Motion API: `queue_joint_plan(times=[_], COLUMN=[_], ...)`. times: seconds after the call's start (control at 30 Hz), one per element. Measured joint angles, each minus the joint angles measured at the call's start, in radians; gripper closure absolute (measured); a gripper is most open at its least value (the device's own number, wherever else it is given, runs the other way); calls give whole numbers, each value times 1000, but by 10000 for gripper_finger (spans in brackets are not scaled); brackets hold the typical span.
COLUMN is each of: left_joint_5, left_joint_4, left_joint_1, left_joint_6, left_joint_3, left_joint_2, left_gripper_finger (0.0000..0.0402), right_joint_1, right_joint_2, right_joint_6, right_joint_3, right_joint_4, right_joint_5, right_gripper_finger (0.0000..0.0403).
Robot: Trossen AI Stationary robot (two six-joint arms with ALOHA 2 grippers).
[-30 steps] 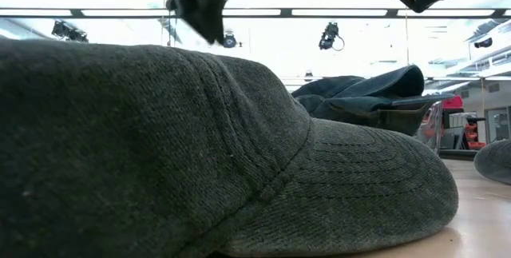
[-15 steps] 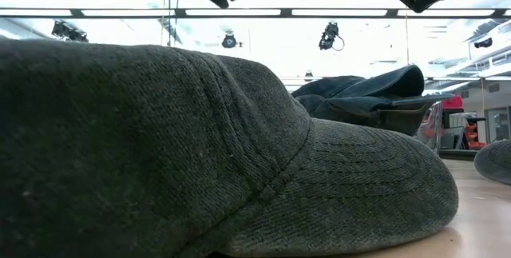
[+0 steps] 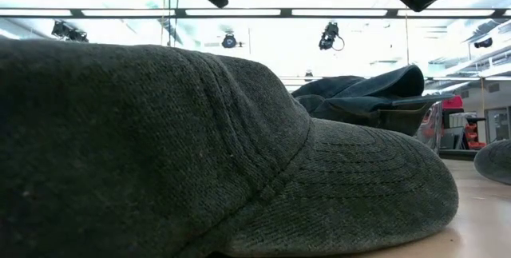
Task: Pick & Place hat
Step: Put the left black cap into the left transparent bin
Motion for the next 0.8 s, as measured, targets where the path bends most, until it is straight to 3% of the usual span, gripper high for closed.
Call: queue_joint_plan(times=[0.2,0.5,0.8], left_joint_5=[23,161,190], left_joint_4=[58,190,155], left_joint_1=[-5,-13,-34], left_joint_6=[-39,-13,-65], left_joint_3=[0,0,0], left_joint_2=[67,113,127], left_gripper_finger=[223,223,223], right_joint_1=[0,0,0], right_joint_2=[0,0,0], right_joint_6=[-14,-56,-67], right_joint_3=[0,0,0], right_joint_4=[8,14,4], right_joint_5=[0,1,0], right_gripper_finger=[224,224,224])
